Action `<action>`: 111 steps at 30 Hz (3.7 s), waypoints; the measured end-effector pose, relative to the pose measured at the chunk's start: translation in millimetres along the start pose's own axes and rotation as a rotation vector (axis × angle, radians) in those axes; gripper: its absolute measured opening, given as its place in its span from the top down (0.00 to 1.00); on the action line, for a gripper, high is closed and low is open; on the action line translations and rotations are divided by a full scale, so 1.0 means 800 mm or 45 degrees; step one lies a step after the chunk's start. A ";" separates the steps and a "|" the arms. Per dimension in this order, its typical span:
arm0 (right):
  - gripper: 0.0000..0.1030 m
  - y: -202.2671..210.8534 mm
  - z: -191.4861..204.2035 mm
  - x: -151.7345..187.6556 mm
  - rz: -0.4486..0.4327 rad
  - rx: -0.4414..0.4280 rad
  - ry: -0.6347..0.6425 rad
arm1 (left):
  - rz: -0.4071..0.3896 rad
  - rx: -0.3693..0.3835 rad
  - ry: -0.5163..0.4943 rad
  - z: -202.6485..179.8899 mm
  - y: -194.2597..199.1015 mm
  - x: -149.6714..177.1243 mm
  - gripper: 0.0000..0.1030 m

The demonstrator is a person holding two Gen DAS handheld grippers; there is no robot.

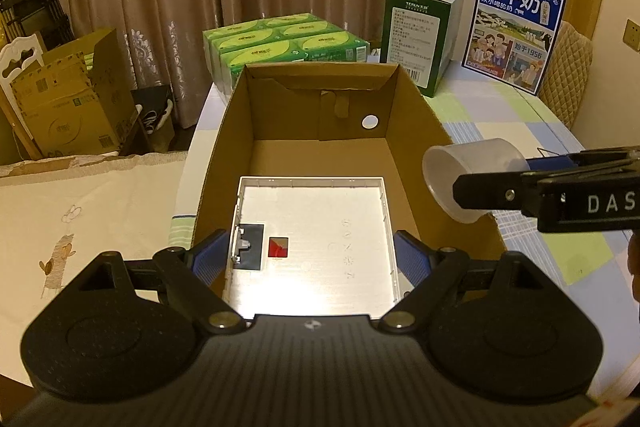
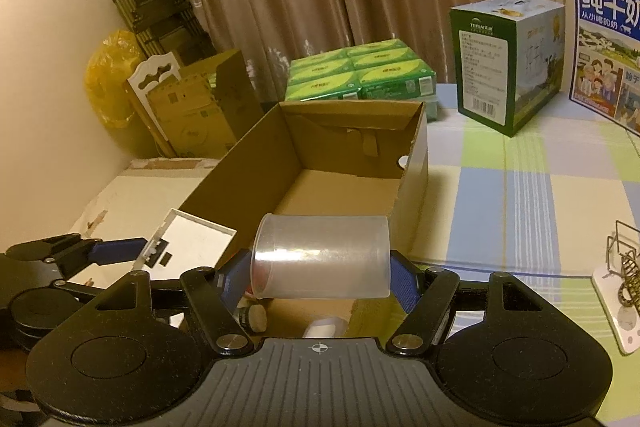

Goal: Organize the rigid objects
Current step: 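Carry both items over the cardboard box and open the left tool to drop the frame, then lower the clear cylinder into the box and open the right tool, then move both tools back over the remaining items on the table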

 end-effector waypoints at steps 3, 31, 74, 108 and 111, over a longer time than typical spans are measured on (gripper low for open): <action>0.34 -0.002 0.000 0.001 0.005 -0.003 -0.012 | 0.005 -0.010 -0.009 0.000 -0.005 -0.001 0.17; 0.34 -0.002 0.014 0.009 0.019 -0.034 -0.052 | -0.039 -0.073 -0.009 0.012 0.032 0.007 0.18; 0.27 0.081 -0.011 0.021 -0.093 0.004 -0.111 | -0.102 -0.077 0.019 -0.023 0.085 0.000 0.18; 0.27 0.314 -0.249 0.082 -0.337 0.426 -0.265 | -0.258 0.225 -0.096 -0.255 0.121 -0.042 0.18; 0.27 0.321 -0.266 0.082 -0.346 0.434 -0.288 | -0.251 0.240 -0.120 -0.275 0.111 -0.047 0.18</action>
Point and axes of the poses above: each gripper's, at about its wrist camera, not at the fingertips, and y roughly against the way its jaws point, z to its left, x to its underside, the point moved 3 cm from there along -y, roughly the way its jaws point, and after that the axes turned 15 degrees about -y, right-handed, at the moved point
